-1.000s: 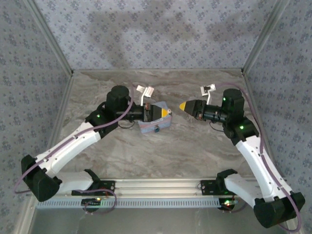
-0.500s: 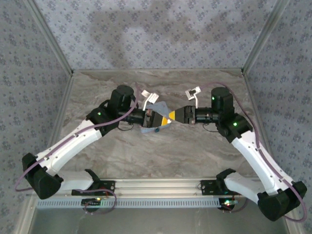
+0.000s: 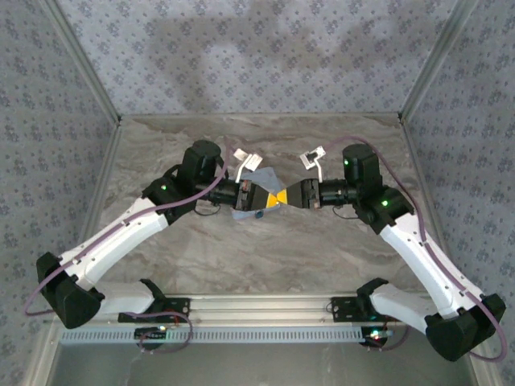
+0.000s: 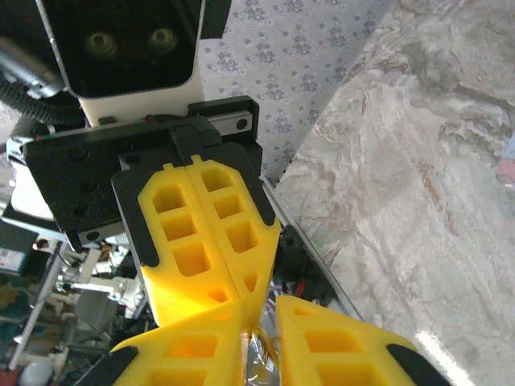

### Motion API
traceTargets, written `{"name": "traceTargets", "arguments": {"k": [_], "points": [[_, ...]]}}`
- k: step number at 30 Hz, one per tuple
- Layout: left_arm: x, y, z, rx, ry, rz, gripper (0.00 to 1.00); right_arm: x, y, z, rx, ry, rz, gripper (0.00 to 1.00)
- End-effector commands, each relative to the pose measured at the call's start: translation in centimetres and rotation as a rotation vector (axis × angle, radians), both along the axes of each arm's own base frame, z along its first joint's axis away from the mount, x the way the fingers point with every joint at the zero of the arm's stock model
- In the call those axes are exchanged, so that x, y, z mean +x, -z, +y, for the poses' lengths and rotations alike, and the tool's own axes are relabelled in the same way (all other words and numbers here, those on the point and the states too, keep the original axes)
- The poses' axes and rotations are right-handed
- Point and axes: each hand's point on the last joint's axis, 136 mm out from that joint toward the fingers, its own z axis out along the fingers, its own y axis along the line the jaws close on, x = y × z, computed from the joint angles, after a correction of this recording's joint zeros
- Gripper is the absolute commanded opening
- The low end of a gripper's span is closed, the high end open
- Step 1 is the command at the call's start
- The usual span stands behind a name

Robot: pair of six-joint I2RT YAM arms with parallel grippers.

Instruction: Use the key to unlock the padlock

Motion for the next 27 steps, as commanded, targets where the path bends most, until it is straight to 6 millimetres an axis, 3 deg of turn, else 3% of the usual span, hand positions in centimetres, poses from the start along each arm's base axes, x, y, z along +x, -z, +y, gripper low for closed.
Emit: {"name": "traceTargets", "arguments": {"k": [1, 5, 11, 15, 22, 27], "points": [[-0.7, -1.9, 0.2, -0.043, 0.028, -0.050, 0.00, -1.0, -0.9, 0.1, 0.016, -0.050, -0.019, 0.13], [-0.7, -1.9, 0.1, -0.043, 0.028, -0.049, 0.00, -1.3, -1.0, 0.0, 0.013, -0.061, -0.036, 0.00], [-0.1, -2.1, 0.4, -0.042, -0.003, -0.056, 0.00, -1.1, -0.6, -0.3, -0.006, -0.030, -0.068, 0.00], [1.4, -2.2, 1.3, -0.060, -0.085, -0.029, 0.36, -0.3, -0.8, -1.0, -0.022, 0.047, -0.125, 0.00], [3.6, -2.1, 2.6, -0.091, -0.210, 0.037, 0.49, 0.7, -1.9, -1.8, -0.036, 0.144, -0.228, 0.00], [5.4, -1.3, 2.6, -0.115, -0.328, 0.148, 0.59, 2.2, -2.1, -2.8, -0.141, 0.301, -0.407, 0.00]]}}
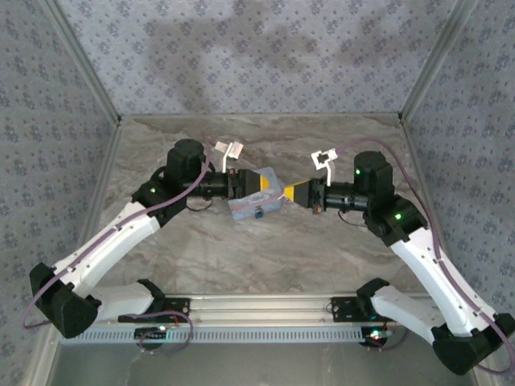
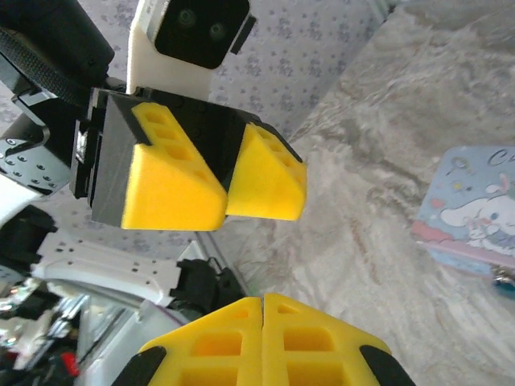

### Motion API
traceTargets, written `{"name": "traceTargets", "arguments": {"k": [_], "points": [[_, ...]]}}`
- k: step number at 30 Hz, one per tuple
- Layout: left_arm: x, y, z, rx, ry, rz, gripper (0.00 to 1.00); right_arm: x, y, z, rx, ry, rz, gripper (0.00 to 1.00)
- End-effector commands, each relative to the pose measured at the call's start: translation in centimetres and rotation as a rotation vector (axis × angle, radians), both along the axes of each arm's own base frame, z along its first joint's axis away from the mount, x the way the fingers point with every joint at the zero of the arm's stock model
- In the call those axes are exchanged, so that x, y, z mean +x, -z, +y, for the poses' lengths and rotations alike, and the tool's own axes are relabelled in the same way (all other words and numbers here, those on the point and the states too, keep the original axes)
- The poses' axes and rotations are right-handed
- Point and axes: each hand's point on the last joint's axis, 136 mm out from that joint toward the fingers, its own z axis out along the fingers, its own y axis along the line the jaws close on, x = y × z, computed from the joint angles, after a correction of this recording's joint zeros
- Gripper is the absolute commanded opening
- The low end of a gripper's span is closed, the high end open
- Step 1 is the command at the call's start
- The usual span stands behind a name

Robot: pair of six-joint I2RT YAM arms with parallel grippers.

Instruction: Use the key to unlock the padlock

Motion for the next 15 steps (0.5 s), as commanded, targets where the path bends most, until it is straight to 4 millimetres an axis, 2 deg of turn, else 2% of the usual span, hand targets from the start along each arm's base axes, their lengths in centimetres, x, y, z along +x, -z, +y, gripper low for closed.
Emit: {"name": "traceTargets", "arguments": {"k": [1, 3, 8, 15], "points": [[1.5, -0.4, 0.2, -0.067, -0.109, 0.091, 0.64, 1.8, -0.3, -1.3, -0.118, 0.161, -0.186, 0.00], [2.3, 0.4, 0.0, -0.078, -0.150, 0.168, 0.68, 2.8, 0.0, -1.6, -0.201, 0.232, -0.270, 0.00], [3.8, 1.6, -0.6, -0.095, -0.216, 0.341, 0.65, 4.7, -0.5, -2.1, -0.364, 0.365, -0.562, 0.00], [4.2, 3.7, -0.3, -0.087, -0.319, 0.605, 0.59, 4.6, -1.5, -0.2, -0.437, 0.348, -0.820, 0.00]]}}
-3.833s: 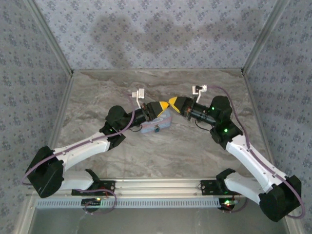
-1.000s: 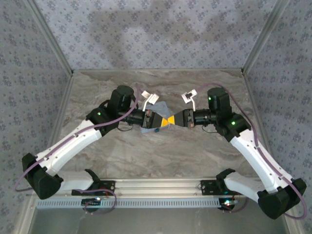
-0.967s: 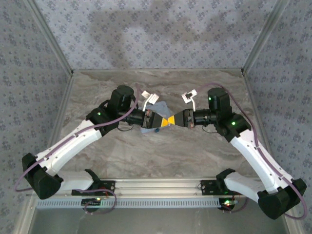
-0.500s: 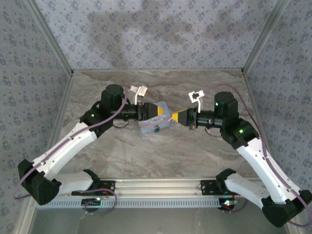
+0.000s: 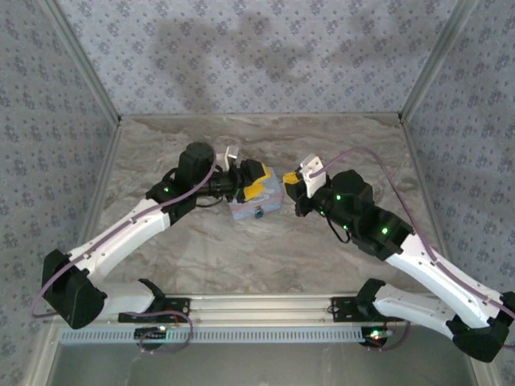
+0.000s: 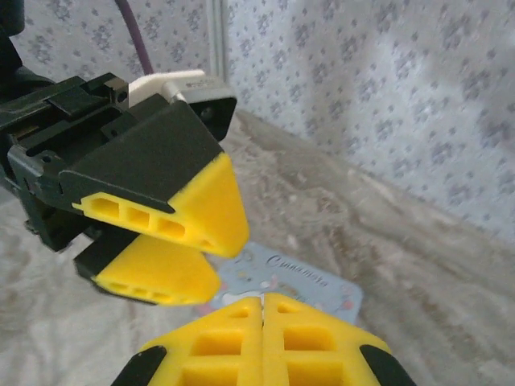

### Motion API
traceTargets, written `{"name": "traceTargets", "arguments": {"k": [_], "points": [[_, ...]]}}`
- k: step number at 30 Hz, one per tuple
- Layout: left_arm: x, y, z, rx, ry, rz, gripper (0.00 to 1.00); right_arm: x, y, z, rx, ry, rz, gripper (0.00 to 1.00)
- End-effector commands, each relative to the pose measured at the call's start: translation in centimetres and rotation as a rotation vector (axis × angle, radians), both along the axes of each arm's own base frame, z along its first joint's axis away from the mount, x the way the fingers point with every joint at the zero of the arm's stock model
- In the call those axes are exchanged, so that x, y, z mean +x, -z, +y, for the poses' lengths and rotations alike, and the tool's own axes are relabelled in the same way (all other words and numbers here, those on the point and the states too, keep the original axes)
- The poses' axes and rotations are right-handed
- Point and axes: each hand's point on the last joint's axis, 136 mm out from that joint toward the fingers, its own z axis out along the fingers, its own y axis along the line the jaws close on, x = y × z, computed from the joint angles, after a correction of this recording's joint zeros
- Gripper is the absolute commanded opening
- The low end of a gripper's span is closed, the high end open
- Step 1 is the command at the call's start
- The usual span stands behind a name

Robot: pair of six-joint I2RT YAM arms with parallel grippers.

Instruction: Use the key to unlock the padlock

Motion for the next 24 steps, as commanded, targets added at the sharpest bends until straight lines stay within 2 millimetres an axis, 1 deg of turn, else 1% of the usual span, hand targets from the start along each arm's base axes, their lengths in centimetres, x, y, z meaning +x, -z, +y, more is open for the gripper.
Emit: {"name": "traceTargets", "arguments": {"k": [1, 7, 10, 15, 19, 24], "points": [[0.5, -0.1, 0.1, -0.053, -0.074, 0.156, 0.57, 0.7, -2.1, -0.1, -0.073, 0.046, -0.213, 0.00], [0.4, -0.6, -0.3, -0.110, -0.080, 0.206, 0.52, -0.3, -2.1, 1.7, -0.124, -0.022, -0.302, 0.00], [0.1, -1.3, -0.8, -0.129, -0.063, 0.208, 0.48, -0.3, -2.2, 2.2, -0.142, -0.033, -0.317, 0.00], [-0.1, -2.0, -1.1, -0.150, -0.051, 0.211, 0.49, -0.5, -1.5, 3.0, -0.177, -0.056, -0.324, 0.00], [-0.2, -2.5, -1.2, -0.166, -0.046, 0.206, 0.50, -0.5, -1.1, 3.2, -0.187, -0.063, -0.326, 0.00], [-0.5, -2.9, -1.6, -0.177, -0.031, 0.208, 0.40, -0.4, -0.2, 3.6, -0.242, -0.058, -0.351, 0.00]]}}
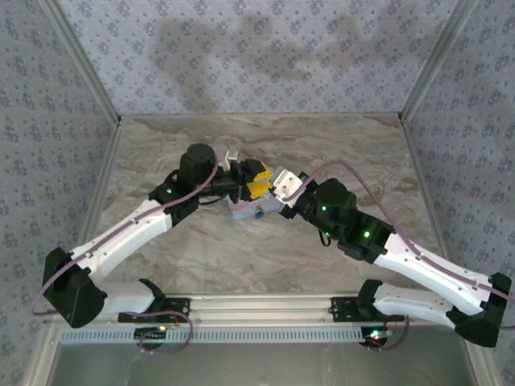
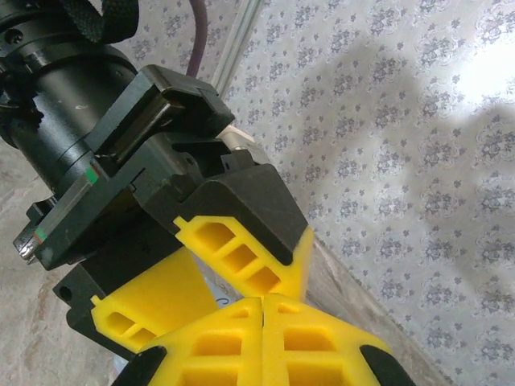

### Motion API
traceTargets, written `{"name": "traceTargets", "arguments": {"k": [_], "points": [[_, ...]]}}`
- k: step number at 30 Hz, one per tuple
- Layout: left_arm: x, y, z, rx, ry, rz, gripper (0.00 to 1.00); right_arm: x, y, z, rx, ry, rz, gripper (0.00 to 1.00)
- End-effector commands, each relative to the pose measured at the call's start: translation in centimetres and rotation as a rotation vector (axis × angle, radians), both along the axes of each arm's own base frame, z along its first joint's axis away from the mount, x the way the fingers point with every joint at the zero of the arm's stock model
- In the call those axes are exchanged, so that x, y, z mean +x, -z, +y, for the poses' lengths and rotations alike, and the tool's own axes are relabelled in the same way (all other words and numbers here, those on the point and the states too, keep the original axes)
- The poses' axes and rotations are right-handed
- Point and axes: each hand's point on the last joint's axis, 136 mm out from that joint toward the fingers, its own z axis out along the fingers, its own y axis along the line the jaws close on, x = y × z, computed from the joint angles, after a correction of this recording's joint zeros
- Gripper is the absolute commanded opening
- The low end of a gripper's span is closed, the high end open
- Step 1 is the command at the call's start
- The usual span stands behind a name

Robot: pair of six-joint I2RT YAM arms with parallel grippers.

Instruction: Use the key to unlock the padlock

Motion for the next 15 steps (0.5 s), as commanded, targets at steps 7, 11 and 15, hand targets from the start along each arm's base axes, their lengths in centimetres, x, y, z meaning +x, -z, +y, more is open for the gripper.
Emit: {"name": "traceTargets", "arguments": {"k": [7, 11, 15], "points": [[-0.48, -2.01, -0.97, -0.066, 0.038, -0.022, 0.31, 0.55, 0.56, 0.25, -0.044, 0.043, -0.076, 0.00], [-0.60, -2.13, -0.97, -0.070, 0.042, -0.026, 0.21, 0.53, 1.12, 0.30, -0.070, 0.050, -0.092, 0.00], [-0.52, -1.99, -1.00, -0.069, 0.041, -0.023, 0.12, 0.10, 1.01, 0.37, -0.062, 0.035, -0.095, 0.00]]}}
